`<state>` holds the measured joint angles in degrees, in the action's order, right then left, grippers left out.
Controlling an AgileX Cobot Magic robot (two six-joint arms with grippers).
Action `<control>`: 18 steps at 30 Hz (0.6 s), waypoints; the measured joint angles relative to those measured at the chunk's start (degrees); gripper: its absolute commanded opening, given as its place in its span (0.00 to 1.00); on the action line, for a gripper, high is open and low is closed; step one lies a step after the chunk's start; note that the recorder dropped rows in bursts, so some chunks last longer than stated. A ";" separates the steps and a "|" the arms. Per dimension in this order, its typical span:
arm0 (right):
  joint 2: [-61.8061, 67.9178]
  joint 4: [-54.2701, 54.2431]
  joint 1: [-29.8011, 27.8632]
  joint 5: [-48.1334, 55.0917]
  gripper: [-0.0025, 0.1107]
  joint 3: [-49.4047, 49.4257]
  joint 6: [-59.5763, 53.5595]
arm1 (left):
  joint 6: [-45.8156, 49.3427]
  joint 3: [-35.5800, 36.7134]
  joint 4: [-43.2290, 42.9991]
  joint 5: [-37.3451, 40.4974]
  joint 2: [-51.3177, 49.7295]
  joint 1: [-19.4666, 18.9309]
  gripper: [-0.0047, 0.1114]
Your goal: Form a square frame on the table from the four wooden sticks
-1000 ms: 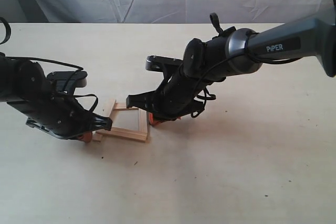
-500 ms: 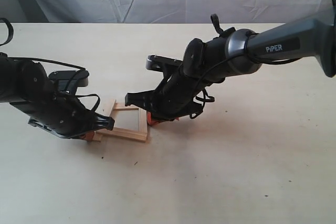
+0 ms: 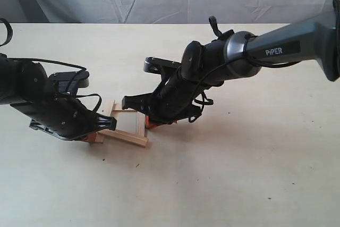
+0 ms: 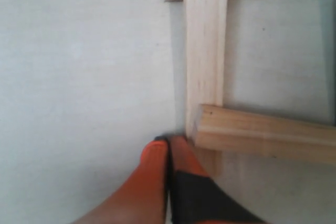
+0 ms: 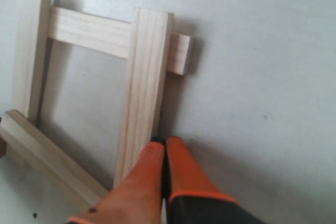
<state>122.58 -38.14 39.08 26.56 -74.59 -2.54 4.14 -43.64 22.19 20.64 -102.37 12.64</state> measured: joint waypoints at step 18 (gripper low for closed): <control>-3.61 1.69 -2.79 1.19 0.02 0.00 -0.28 | -0.25 0.38 -2.62 3.13 3.38 -4.50 0.04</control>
<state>118.98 -36.45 36.28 27.75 -74.59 -2.82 3.89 -43.27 19.56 23.77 -98.99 8.14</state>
